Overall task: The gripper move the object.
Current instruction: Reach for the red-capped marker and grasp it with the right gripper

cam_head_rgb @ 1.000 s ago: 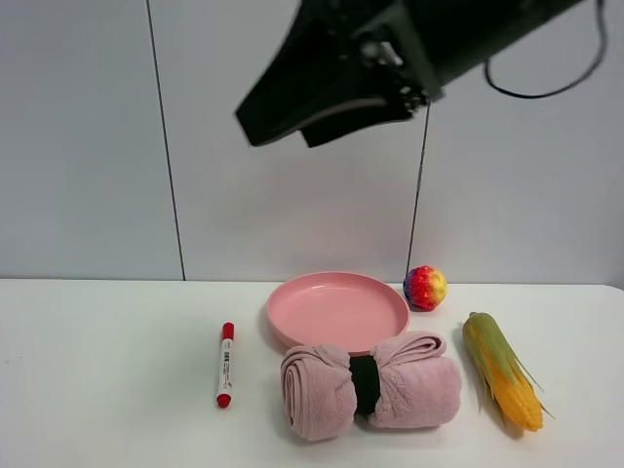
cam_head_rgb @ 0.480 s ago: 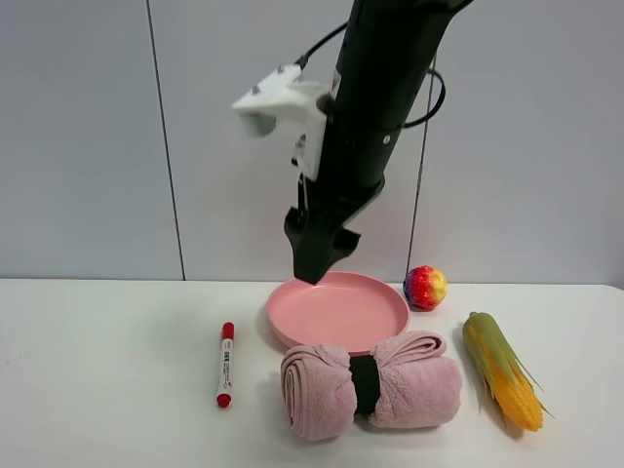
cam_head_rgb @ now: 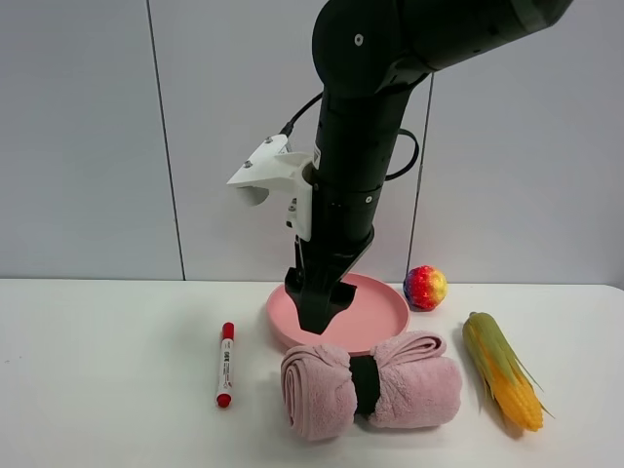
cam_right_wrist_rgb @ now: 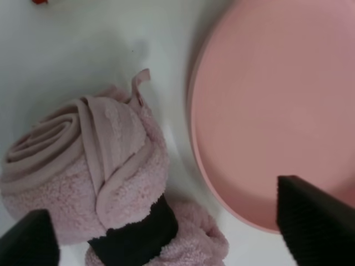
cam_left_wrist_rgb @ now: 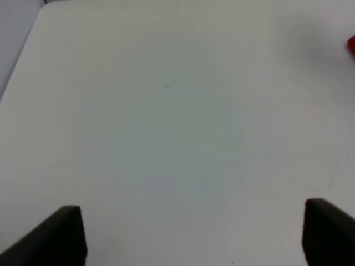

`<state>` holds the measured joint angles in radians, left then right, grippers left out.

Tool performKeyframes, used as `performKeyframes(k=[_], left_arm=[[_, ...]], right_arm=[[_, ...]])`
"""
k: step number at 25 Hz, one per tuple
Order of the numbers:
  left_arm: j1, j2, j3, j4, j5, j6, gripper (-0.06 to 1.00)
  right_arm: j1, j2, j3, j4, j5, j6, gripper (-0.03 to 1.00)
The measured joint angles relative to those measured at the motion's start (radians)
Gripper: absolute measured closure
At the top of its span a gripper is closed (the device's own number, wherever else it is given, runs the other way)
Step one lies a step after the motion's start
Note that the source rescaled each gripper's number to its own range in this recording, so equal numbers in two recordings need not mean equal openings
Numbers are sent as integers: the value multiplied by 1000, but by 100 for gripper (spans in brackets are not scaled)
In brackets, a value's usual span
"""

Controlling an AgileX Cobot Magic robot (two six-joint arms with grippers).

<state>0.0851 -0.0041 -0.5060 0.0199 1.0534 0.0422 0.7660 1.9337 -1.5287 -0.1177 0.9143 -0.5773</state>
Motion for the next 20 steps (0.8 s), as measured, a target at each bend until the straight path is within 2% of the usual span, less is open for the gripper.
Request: performKeyframes(k=[3, 5, 11, 14, 16, 18, 20], left_arm=[[0, 0, 0, 0, 0, 0, -6], [0, 0, 0, 0, 0, 0, -6], [0, 0, 0, 0, 0, 0, -6], [0, 0, 0, 0, 0, 0, -6], [0, 0, 0, 0, 0, 0, -6], [0, 0, 0, 0, 0, 0, -6], [0, 0, 0, 0, 0, 0, -6]], right_arm=[[0, 0, 0, 7, -32, 9, 3], [0, 1, -1, 9, -46, 25, -1], [0, 23, -3, 17, 29, -10, -3], [0, 47, -3, 70, -22, 9, -3], [0, 55, -3, 151, -79, 122, -3], [0, 60, -3, 202, -125, 293, -1], [0, 61, -3, 215, -155, 514, 5]])
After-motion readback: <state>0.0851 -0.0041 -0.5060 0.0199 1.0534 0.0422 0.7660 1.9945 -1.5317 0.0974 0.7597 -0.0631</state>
